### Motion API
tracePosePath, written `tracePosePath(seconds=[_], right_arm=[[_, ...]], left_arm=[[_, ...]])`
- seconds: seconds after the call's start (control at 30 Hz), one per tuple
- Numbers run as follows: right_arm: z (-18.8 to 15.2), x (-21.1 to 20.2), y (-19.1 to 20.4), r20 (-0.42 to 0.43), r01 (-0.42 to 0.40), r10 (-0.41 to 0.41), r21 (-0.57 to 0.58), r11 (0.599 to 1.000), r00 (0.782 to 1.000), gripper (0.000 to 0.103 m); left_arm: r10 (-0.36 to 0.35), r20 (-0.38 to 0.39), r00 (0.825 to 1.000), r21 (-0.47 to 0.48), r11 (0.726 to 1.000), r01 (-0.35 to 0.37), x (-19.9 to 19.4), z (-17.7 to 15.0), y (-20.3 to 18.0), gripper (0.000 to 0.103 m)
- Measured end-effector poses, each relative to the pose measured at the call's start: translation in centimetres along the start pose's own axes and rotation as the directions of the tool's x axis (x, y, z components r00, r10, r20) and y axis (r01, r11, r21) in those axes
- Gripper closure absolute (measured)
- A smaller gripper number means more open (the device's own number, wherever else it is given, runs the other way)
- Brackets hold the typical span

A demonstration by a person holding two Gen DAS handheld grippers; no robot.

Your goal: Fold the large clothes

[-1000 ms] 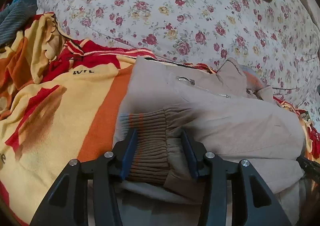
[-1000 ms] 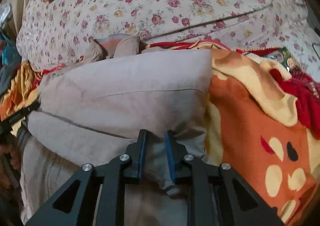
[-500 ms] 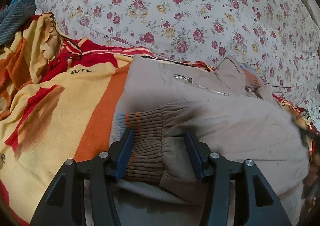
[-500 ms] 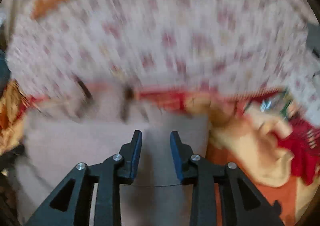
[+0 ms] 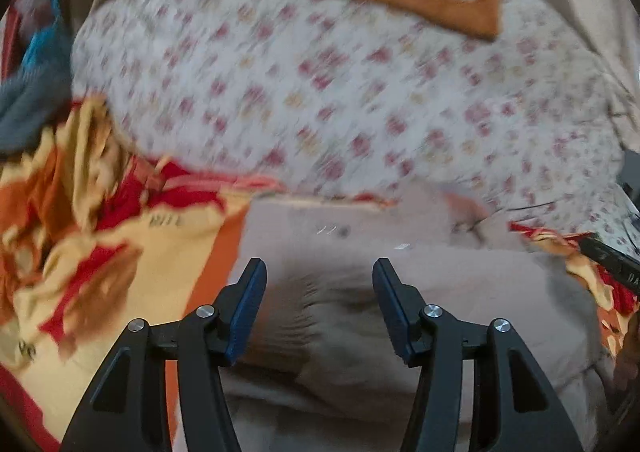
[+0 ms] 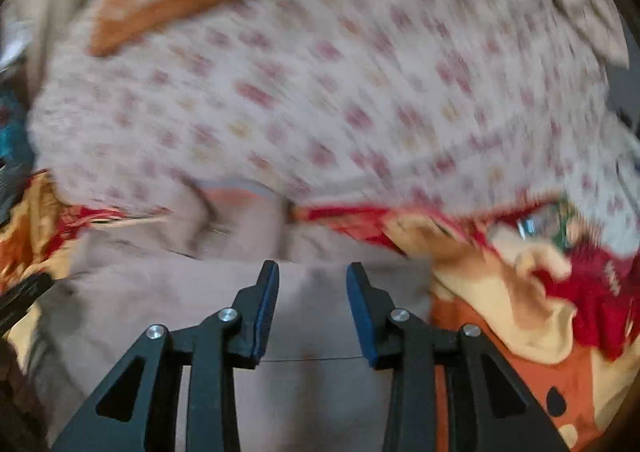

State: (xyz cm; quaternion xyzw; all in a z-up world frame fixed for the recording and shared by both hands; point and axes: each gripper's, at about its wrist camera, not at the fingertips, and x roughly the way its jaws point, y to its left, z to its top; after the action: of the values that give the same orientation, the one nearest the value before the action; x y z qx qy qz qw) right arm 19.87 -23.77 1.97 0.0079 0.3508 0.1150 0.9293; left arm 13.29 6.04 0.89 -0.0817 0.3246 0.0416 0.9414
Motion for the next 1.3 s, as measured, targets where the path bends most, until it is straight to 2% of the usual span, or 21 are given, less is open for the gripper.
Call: tracePosePath(seconds=[0.07,0.1,0.17,0.2,0.23,0.27,0.4,0.63,0.93,1.3], right_arm=[[-0.8,0.1,1.9,-0.025,-0.04,0.039,-0.028,0.999,0.999,0.059],[-1.2,0.8,2.4,-0.058,-0.052,0.05,-0.032,0.998,0.997,0.059],[-2.8,2.8,3.1,-0.152,-0.054,0.047,-0.038,0.998,0.987,0.059],[-3.6,4.0,3.2,-0.207,-0.04,0.03,-0.046,0.998,0.978,0.059],[-4.7,5.4,3.3,-0.257,-0.031,0.013,-0.065,0.997,0.966,0.059],[-5.1,5.8,3.5,-0.251,-0.028,0.006,-0.086,0.996,0.968,0.059],[-4.9,5.7,4.0,-0.24,-0.029,-0.001,-0.122,0.992,0.971,0.049],[-5.5,5.5,4.3,-0.238,-0.052,0.021,-0.122,0.991,0.971,0.041],[-5.7,5.4,4.3,-0.234,-0.07,0.04,-0.12,0.99,0.971,0.035],[-5.7,5.4,4.4,-0.234,-0.073,0.043,-0.12,0.99,0.971,0.033]], left_arm=[[-0.056,-0.004,0.998,0.042,0.998,0.056,0.0,-0.3,-1.4,0.061],[-0.087,-0.035,0.996,0.054,0.995,0.088,0.6,-0.7,-2.0,0.061],[-0.098,-0.123,0.988,0.049,0.993,0.105,2.3,-1.7,-2.5,0.061],[-0.082,-0.21,0.974,0.045,0.995,0.093,4.0,-2.5,-2.5,0.061],[-0.074,-0.254,0.964,0.039,0.996,0.086,4.9,-3.0,-2.4,0.062],[-0.076,-0.284,0.956,0.029,0.996,0.088,5.6,-3.5,-2.2,0.062],[-0.07,-0.275,0.959,0.046,0.995,0.086,5.4,-3.2,-2.5,0.062],[-0.065,-0.276,0.959,0.054,0.995,0.083,5.4,-3.3,-2.8,0.06],[-0.068,-0.285,0.956,0.083,0.992,0.095,5.6,-3.3,-3.2,0.051],[-0.068,-0.286,0.956,0.093,0.991,0.099,5.7,-3.5,-3.5,0.048]])
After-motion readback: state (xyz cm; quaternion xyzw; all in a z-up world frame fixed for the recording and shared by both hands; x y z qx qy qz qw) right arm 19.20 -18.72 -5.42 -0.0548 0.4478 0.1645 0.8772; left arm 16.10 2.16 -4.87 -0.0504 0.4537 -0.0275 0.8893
